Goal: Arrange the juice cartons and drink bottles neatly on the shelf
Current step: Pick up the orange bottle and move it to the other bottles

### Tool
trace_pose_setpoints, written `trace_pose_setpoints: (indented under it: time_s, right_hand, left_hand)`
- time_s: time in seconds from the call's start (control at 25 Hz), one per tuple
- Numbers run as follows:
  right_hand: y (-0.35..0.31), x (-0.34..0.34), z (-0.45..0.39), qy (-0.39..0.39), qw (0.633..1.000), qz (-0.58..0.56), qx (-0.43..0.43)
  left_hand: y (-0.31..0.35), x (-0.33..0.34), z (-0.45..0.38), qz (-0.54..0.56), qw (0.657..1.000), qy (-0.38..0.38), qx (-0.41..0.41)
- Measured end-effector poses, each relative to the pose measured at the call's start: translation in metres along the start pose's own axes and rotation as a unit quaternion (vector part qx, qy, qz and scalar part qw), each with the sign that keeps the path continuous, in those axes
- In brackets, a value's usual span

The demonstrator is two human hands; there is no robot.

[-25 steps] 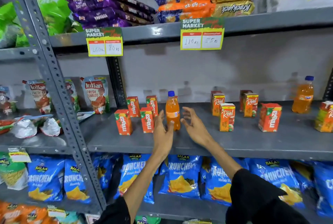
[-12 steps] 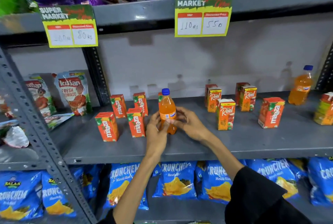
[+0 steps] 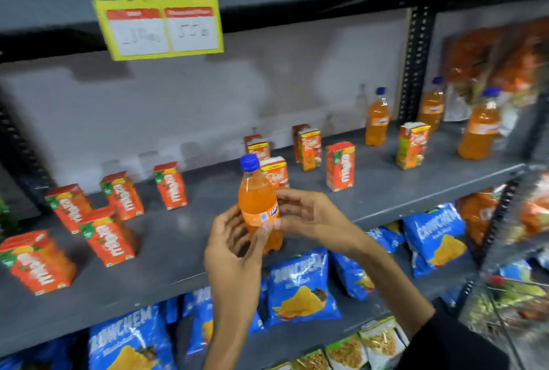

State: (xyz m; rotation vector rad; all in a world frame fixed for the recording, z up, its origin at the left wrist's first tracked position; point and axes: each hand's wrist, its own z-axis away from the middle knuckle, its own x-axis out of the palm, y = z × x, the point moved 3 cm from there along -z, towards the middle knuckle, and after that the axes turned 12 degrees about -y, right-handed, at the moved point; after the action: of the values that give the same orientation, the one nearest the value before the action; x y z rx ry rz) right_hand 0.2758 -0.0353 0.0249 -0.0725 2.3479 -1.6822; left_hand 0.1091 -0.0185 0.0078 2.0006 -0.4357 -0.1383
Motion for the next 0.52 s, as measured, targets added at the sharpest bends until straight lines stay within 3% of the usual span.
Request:
trace_pose_setpoints:
  time_s: [0.52]
  right_hand:
    - [0.011,-0.258,0.153,0.203,0.978,0.051,-0.018]
  left_hand:
    - [-0.072,0.314,-0.058,0.038,0.983,-0.173,-0.045]
